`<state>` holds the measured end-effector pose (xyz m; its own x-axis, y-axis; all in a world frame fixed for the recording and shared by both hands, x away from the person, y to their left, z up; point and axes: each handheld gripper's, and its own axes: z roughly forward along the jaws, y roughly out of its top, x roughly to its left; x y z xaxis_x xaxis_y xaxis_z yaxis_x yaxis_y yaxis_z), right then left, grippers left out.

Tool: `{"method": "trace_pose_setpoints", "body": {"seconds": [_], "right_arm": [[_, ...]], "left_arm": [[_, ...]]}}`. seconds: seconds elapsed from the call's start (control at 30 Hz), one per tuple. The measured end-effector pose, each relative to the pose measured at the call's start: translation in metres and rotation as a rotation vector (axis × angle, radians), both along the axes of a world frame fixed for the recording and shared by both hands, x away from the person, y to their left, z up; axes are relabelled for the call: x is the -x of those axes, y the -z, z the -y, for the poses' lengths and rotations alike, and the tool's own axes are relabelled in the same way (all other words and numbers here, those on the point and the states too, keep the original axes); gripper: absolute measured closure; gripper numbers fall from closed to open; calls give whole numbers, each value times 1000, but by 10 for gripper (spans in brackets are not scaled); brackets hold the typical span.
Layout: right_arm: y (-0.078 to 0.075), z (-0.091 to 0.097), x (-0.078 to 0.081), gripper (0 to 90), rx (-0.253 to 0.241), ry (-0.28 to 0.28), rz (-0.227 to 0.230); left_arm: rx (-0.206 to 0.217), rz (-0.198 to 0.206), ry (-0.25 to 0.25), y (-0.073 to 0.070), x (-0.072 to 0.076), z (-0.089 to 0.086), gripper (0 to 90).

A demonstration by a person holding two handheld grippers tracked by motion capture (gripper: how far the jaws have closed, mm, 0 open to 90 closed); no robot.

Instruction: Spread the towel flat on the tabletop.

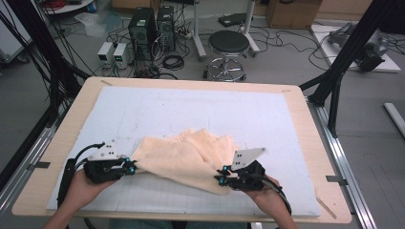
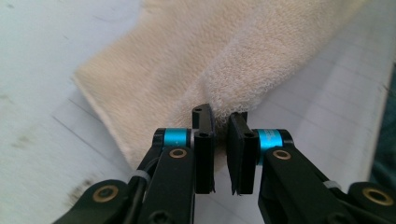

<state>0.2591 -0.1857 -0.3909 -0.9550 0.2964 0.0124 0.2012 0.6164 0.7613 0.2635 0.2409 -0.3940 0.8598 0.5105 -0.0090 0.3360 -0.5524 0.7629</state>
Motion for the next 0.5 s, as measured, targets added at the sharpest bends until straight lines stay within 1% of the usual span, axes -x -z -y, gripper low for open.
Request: {"method": "trace_pose_setpoints", "body": {"seconds": [0.03,0.07,0.1,0.13,0.17,0.2,0.23,0.27,0.3,0.33,0.37,0.4,0.43,0.47,0.5], "right_arm": [[-1,0,2,712,-7,7,1],[-1,0,2,712,-7,7,1],[-6,3,2,652,-38,8,-7],[-10,6,1,621,-55,15,-5],[-10,6,1,621,-55,15,-5],[-19,11,-4,569,-85,29,5],[-24,14,-7,559,-95,36,11],[-24,14,-7,559,-95,36,11],[-31,16,-14,559,-102,51,35],[-33,15,-19,559,-91,63,47],[-34,14,-26,559,-74,72,59],[-34,11,-34,560,-68,79,63],[-32,9,-41,561,-69,83,66],[-30,5,-49,561,-63,86,64],[-30,5,-49,561,-63,86,64]], "left_arm": [[-10,-7,22,0,6,-3,797],[-10,-7,22,0,6,-3,766],[-14,-5,23,-2,8,-4,722],[-10,6,18,-9,8,-8,696],[-10,6,18,-9,8,-8,672],[-1,16,13,-14,6,-10,645],[7,25,6,-18,4,-11,626],[17,33,-1,-22,1,-13,626],[29,45,-17,-26,-8,-13,609],[35,52,-26,-27,-13,-12,604],[41,60,-35,-26,-17,-10,595],[43,70,-37,-25,-23,-7,576],[43,70,-37,-25,-23,-7,558],[51,74,-43,-23,-29,-4,539],[55,83,-54,-21,-35,-1,539]]}}
